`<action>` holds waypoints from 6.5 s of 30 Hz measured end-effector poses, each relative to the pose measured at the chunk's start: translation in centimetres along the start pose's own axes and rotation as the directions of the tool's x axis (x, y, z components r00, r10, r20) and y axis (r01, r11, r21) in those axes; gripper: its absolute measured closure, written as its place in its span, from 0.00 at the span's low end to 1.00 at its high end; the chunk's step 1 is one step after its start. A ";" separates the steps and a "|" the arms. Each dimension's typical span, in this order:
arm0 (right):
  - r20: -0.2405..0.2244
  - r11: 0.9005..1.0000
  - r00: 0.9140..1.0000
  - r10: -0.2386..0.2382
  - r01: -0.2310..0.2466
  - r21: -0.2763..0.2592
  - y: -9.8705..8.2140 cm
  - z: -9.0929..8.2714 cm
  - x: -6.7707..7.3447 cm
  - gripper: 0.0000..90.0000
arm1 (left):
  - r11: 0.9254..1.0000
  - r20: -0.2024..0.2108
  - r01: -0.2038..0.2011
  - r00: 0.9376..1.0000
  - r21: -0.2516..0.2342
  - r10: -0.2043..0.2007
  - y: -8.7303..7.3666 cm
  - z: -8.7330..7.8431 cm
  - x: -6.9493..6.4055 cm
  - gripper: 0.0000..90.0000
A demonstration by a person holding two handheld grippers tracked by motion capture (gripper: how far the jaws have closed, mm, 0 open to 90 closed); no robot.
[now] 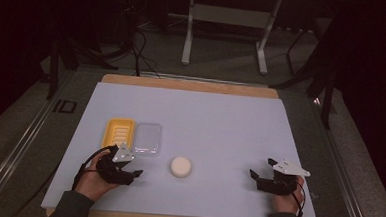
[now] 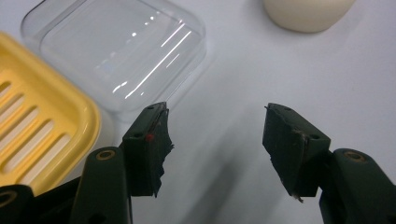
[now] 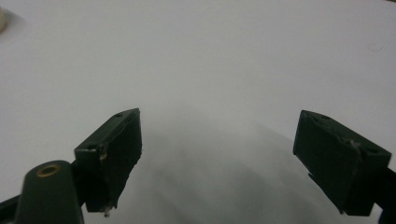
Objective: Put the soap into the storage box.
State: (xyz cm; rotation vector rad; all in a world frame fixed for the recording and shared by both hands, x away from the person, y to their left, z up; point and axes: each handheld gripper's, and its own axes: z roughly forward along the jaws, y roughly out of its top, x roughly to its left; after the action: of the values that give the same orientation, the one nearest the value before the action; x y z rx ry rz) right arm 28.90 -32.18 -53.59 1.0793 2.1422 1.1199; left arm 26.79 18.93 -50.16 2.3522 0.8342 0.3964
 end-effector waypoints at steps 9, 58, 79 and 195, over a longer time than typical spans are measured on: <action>0.003 1.000 1.000 -0.008 0.008 0.007 0.0 0.1 0.1 0.17 | 0.998 0.036 -0.062 0.997 0.028 0.061 1.8 0.6 -0.3 0.46; 0.008 1.000 1.000 0.002 -0.002 -0.006 0.0 -0.1 0.0 0.17 | 0.940 0.210 -0.309 0.938 0.146 0.275 8.7 2.9 0.0 0.40; 0.009 1.000 1.000 0.004 -0.004 -0.009 0.0 -0.1 0.0 0.17 | 0.913 0.250 -0.359 0.918 0.193 0.308 10.6 4.4 -1.3 0.22; 0.006 1.000 1.000 0.014 -0.014 -0.020 -0.1 -0.2 -0.1 0.17 | 0.720 0.381 -0.532 0.841 0.446 0.385 15.0 11.8 -5.7 0.28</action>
State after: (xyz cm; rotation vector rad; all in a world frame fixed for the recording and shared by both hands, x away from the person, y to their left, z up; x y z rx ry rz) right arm 28.75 -32.36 -53.54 1.0893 2.1170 1.1404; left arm 34.83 0.71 -50.21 3.0651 0.2128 0.0249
